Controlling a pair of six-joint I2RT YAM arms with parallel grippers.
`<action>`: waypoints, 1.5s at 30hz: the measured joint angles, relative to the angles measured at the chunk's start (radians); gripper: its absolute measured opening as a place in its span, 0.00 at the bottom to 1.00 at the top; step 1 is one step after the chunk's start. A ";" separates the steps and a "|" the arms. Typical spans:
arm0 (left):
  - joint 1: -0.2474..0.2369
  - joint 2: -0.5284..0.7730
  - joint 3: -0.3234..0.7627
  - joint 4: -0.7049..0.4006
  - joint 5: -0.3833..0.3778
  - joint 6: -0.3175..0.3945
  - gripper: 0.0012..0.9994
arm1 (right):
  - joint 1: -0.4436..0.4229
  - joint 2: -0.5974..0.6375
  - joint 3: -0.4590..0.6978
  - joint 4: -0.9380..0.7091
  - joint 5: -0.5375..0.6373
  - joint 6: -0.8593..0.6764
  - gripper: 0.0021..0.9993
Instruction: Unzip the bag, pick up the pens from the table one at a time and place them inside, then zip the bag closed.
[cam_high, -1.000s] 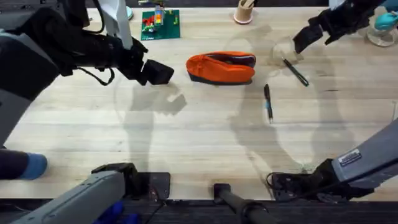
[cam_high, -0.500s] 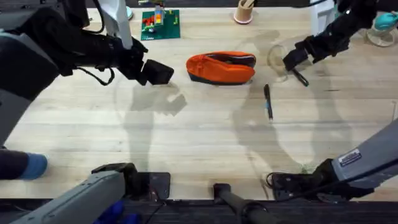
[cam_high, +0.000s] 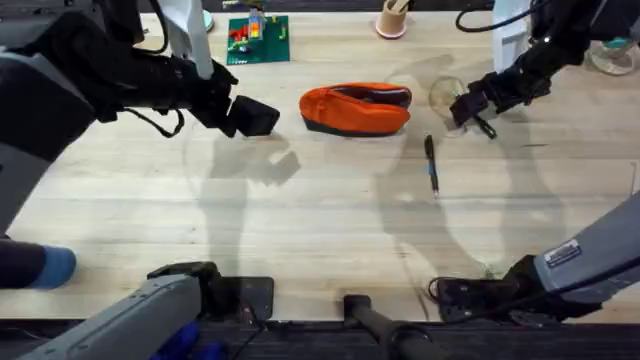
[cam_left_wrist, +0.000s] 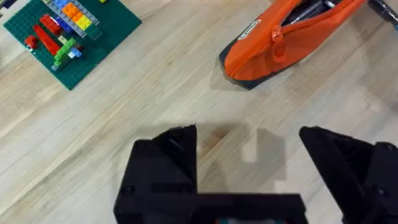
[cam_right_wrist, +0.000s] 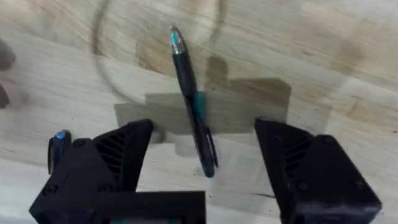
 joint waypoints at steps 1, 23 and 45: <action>0.000 0.000 0.000 0.000 0.000 0.000 0.99 | 0.000 0.000 -0.003 0.003 -0.002 0.000 1.00; 0.000 0.000 0.000 0.000 0.000 0.000 0.99 | 0.003 -0.016 -0.028 0.039 -0.011 0.010 0.06; 0.000 0.000 0.000 0.000 0.000 0.000 0.99 | 0.047 -0.008 0.107 -0.039 0.005 0.011 0.03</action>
